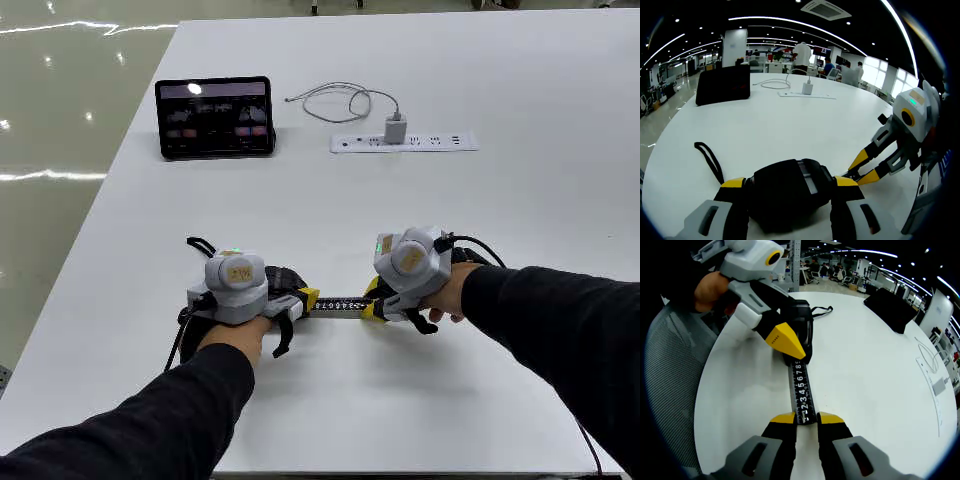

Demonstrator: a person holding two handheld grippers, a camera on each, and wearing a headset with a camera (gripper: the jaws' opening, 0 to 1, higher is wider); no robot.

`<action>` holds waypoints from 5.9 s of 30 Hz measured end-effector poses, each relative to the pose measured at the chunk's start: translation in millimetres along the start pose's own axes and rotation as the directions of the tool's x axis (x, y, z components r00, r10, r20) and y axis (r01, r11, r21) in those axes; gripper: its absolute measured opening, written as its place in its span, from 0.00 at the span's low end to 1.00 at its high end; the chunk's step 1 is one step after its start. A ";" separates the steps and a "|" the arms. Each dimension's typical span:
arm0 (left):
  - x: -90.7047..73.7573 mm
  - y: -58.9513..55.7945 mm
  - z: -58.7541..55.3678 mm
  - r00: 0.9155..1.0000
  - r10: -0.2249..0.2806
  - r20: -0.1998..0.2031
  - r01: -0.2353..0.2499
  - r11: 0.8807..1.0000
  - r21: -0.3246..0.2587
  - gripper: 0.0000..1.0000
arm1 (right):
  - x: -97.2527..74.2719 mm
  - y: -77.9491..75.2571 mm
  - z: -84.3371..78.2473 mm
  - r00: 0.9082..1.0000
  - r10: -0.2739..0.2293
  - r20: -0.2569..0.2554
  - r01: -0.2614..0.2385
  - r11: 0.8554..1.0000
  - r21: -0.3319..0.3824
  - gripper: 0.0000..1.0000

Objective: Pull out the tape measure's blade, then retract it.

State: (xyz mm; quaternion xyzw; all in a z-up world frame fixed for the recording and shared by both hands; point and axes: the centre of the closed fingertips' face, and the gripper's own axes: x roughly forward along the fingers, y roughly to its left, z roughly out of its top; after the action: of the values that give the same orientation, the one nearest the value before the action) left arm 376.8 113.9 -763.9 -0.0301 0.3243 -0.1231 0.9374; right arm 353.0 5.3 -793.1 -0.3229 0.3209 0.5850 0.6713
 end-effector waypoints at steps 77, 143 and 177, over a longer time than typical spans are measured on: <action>2.0 1.9 2.2 1.000 -0.016 -0.011 0.016 0.999 -0.038 0.63 | 39.3 5.8 53.9 0.997 0.026 0.079 -0.029 0.999 0.041 0.13; -31.5 6.1 -5.5 0.982 -0.185 -0.030 0.186 0.980 0.066 1.00 | -6.0 21.0 35.9 0.984 -0.067 0.162 0.029 0.974 0.225 0.89; -94.9 27.8 -29.7 0.961 -0.273 -0.038 0.276 0.946 0.173 1.00 | -109.4 22.2 -45.3 0.921 -0.325 0.213 0.219 0.886 0.408 1.00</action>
State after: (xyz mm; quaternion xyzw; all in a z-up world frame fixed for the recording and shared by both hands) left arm 292.3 165.2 -734.0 0.0091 0.3111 -0.2807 0.9079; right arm 316.6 -92.3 -732.4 -0.1458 0.2818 0.4506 0.8345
